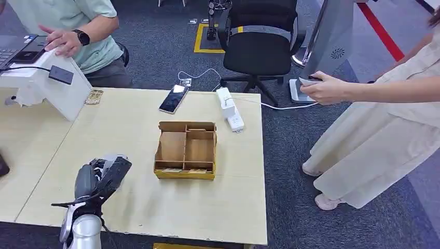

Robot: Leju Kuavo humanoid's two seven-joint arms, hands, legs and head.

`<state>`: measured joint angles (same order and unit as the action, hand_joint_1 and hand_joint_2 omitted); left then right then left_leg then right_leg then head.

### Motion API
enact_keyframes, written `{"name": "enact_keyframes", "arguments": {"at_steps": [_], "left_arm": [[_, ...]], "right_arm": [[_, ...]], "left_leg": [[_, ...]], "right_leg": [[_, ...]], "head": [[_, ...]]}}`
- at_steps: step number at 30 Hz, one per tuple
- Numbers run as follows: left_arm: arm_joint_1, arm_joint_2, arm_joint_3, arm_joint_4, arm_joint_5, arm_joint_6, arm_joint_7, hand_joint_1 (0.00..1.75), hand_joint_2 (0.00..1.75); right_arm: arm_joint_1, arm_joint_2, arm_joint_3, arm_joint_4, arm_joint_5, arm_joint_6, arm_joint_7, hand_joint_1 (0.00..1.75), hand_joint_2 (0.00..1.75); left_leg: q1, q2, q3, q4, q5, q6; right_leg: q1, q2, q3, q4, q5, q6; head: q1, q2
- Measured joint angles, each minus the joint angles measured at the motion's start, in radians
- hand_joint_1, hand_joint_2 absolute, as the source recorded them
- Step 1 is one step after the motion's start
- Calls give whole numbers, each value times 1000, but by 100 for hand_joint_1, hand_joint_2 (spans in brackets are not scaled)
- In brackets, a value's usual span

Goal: Pass the card to the sensor for recognition and then transmit it.

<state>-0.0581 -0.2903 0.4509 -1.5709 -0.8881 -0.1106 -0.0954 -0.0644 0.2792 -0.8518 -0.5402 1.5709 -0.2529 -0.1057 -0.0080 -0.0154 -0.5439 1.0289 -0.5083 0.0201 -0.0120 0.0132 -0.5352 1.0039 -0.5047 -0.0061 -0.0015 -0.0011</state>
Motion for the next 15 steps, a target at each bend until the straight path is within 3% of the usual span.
{"name": "enact_keyframes", "arguments": {"at_steps": [15], "left_arm": [[-37, 0, 8, 56, 167, 39, 22, 175, 175]], "right_arm": [[-2, 0, 5, 0, 0, 0, 1, 0, 0]], "left_leg": [[0, 0, 0, 0, 0, 0]], "right_leg": [[0, 0, 0, 0, 0, 0]], "head": [[0, 0]]}}
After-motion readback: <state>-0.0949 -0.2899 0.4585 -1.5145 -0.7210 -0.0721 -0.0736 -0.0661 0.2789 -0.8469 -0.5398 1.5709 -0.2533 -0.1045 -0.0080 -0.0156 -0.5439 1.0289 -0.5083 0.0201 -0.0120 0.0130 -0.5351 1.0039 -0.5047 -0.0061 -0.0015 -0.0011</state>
